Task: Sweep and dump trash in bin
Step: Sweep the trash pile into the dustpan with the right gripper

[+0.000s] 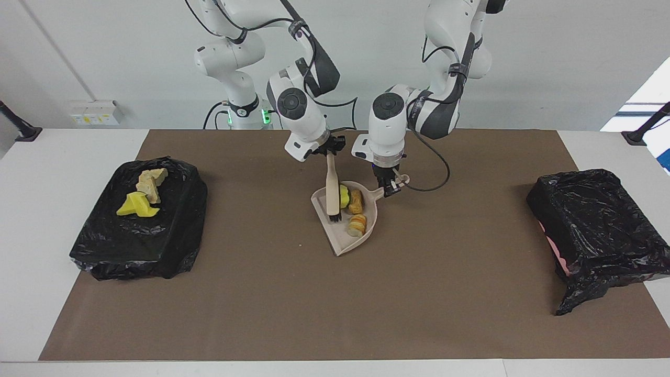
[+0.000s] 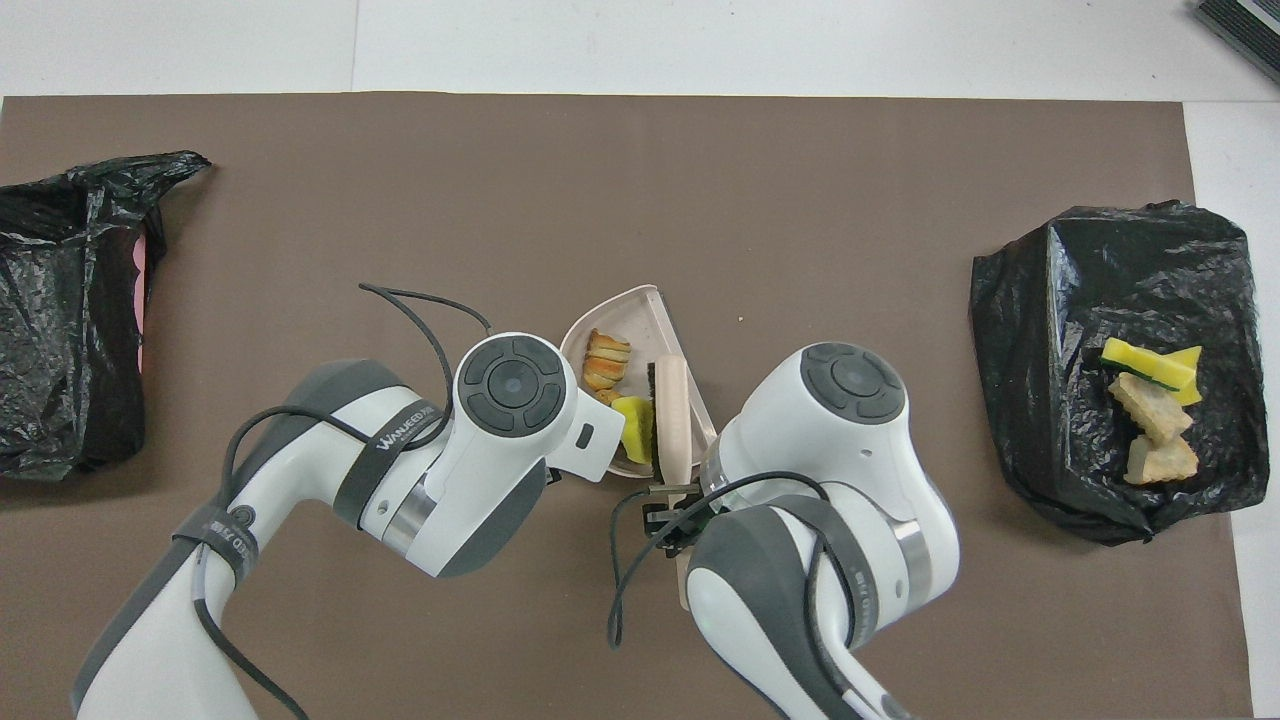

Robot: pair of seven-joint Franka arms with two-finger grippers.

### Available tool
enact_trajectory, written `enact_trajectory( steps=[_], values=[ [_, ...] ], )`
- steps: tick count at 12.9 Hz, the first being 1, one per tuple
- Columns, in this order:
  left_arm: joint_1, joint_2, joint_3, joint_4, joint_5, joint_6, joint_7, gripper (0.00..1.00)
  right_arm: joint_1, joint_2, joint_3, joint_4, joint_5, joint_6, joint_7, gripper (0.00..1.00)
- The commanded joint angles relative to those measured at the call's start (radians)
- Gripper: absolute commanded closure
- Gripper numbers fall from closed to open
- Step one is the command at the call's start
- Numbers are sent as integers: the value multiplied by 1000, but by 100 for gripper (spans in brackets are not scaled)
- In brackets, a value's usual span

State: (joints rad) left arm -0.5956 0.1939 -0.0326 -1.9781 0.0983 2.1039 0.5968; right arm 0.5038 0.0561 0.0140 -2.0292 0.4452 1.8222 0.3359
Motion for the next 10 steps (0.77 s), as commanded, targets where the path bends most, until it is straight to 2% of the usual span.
enact_trajectory(
  steps=[1,3,6,8,10],
  values=[
    [23,-28,7,-33,23,21,86,100,-82,-68,-2,66,-51,-138,-17,100],
    [59,-36,7,-24,21,15,130,100,-103,-119,-2,75,-143,-188,-14,100],
    [114,-83,7,-24,21,-8,214,100,-104,-209,1,49,-157,-271,37,100],
    [173,-132,7,-24,20,-47,297,100,-59,-255,17,-18,-154,-236,104,100],
    [259,-195,7,-24,15,-96,404,100,33,-251,17,-71,-152,-168,188,100]
  ],
)
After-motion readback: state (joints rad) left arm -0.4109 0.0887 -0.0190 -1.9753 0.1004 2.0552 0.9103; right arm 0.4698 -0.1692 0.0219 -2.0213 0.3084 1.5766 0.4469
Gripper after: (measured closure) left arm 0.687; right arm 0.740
